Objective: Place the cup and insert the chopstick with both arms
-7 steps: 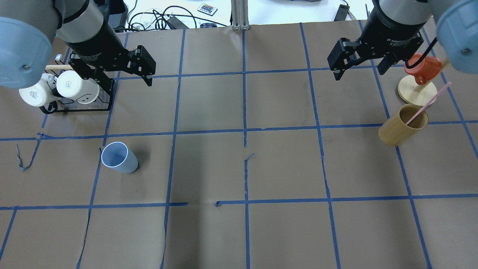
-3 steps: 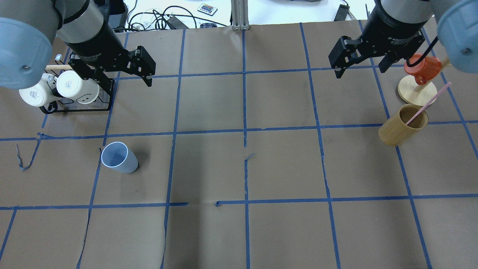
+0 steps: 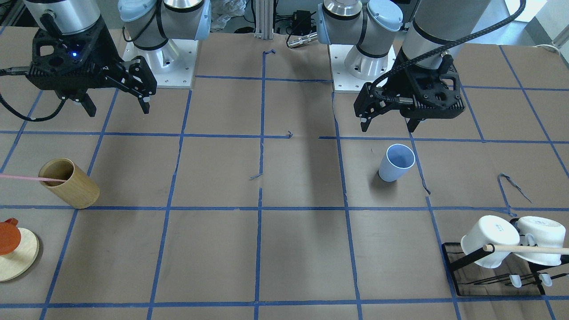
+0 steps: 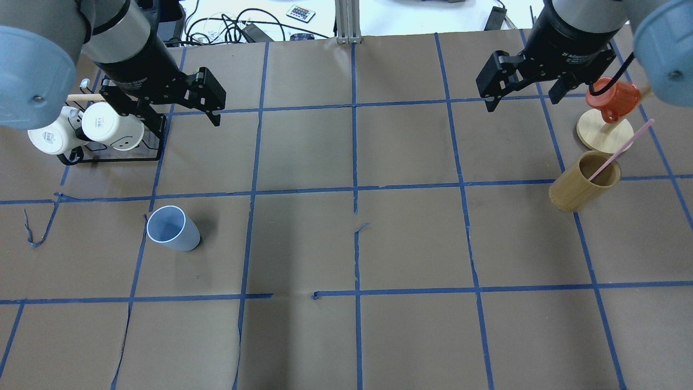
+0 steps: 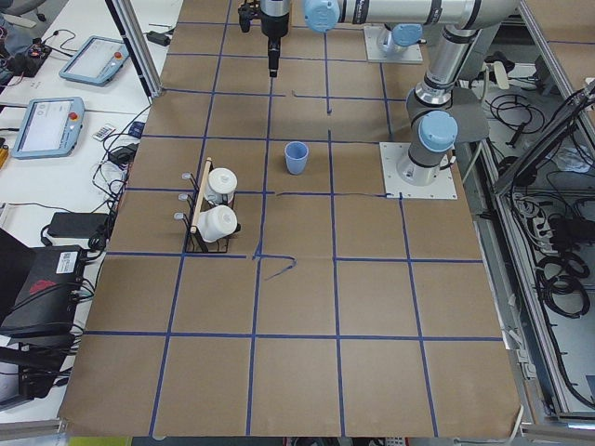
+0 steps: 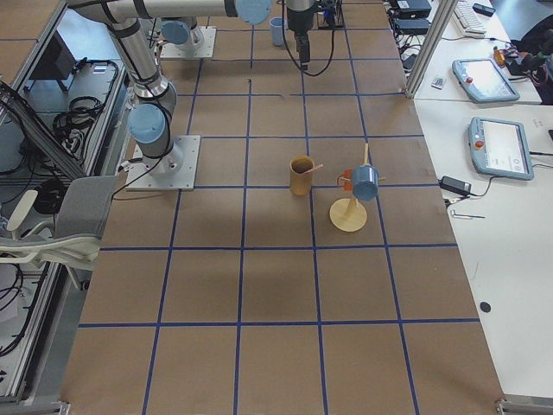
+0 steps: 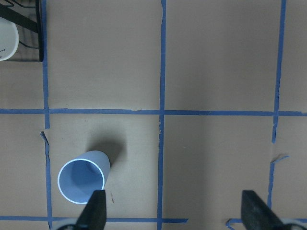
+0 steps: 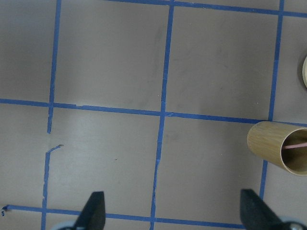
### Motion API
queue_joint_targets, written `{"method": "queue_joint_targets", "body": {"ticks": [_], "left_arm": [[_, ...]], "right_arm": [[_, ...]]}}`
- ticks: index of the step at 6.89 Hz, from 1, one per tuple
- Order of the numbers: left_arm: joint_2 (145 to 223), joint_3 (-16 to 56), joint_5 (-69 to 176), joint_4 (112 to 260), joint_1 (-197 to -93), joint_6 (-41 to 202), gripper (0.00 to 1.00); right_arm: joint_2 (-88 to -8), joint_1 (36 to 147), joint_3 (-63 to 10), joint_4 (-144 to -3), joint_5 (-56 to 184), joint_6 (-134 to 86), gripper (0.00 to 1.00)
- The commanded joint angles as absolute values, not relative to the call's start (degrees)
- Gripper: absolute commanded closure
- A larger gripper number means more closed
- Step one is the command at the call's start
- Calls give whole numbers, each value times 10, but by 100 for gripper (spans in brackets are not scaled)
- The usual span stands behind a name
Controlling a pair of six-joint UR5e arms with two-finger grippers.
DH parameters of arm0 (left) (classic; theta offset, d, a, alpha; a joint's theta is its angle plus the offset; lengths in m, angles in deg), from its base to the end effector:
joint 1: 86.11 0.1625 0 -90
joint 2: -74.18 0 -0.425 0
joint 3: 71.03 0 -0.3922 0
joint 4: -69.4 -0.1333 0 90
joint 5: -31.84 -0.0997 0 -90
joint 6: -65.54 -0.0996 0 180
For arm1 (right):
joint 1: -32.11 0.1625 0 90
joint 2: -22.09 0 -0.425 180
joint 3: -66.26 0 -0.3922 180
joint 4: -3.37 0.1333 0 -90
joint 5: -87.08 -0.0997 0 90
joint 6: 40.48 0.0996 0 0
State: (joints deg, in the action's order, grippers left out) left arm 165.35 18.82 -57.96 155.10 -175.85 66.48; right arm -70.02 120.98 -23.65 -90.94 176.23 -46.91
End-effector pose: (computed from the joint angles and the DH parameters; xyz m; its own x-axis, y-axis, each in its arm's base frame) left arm -0.1313 -0.5067 0.4867 -0.9998 -0.0207 0.0044 -0.0209 0.9981 -0.0572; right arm 0.1252 -0.4892 0.5146 -0.9956 -0.0933 -0.0019 -0.0925 0.9891 -0.1143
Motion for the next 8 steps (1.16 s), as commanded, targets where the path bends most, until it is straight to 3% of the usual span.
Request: {"method": "queue_joint_targets", "body": {"ticks": [1,8], "left_arm": [[1657,190,-585,1553,-1754,662,0],[1654,207,-584,1551,-1747,653,0]], "right_arm": [[-700,1209,-237,-917,1763,-469,0],[-699,1210,-238,-925,1762,-470,0]]}}
